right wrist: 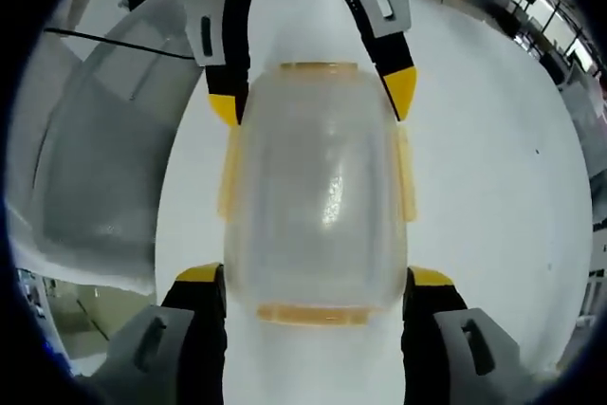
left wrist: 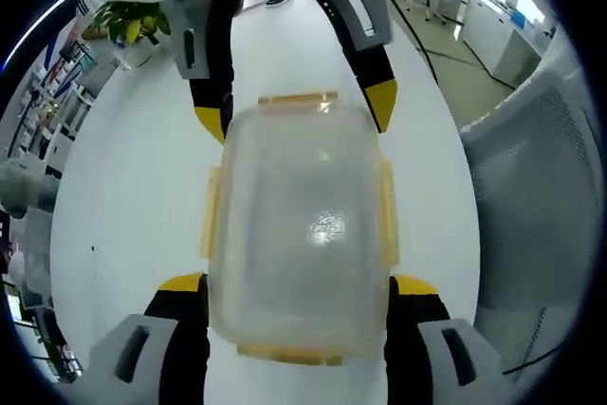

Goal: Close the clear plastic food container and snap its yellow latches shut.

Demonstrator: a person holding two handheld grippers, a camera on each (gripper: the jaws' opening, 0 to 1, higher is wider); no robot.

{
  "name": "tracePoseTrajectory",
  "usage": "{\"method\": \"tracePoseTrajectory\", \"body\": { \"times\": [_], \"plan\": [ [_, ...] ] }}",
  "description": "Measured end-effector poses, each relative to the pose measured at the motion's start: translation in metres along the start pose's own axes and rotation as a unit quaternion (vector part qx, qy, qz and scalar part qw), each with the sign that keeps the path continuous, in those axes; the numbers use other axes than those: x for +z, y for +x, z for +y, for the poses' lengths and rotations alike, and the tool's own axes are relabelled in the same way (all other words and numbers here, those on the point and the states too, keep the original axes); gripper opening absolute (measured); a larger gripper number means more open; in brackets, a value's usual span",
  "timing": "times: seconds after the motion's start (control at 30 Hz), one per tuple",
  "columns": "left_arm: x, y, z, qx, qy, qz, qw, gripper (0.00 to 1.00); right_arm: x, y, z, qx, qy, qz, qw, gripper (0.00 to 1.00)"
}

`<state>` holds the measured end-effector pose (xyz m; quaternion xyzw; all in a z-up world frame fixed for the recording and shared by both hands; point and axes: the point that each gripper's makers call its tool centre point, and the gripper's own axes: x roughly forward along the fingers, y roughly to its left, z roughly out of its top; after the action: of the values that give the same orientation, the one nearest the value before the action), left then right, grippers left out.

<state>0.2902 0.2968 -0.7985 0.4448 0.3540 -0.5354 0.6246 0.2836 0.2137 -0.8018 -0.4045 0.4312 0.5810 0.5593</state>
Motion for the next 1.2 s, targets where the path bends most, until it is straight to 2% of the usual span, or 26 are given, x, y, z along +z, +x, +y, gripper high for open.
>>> {"method": "tracePoseTrajectory", "body": {
  "times": [0.5,0.7,0.93,1.2],
  "plan": [
    [-0.044,-0.017,-0.008,-0.002,0.017,-0.01,0.9998,0.73,0.044,0.016,0.013,-0.005,0.013,0.015,0.9998,0.73],
    [-0.046,-0.017,-0.009,0.001,0.024,-0.02,0.9995,0.73,0.045,0.017,0.013,-0.008,0.02,0.019,0.9996,0.73],
    [-0.047,-0.015,-0.009,0.0,0.034,-0.019,0.9992,0.75,0.046,0.019,0.014,-0.012,0.023,0.021,0.9994,0.73],
    [-0.048,-0.012,-0.008,-0.02,0.032,-0.027,0.9989,0.77,0.047,0.021,0.014,-0.006,0.017,0.035,0.9992,0.74]
  ]
}}
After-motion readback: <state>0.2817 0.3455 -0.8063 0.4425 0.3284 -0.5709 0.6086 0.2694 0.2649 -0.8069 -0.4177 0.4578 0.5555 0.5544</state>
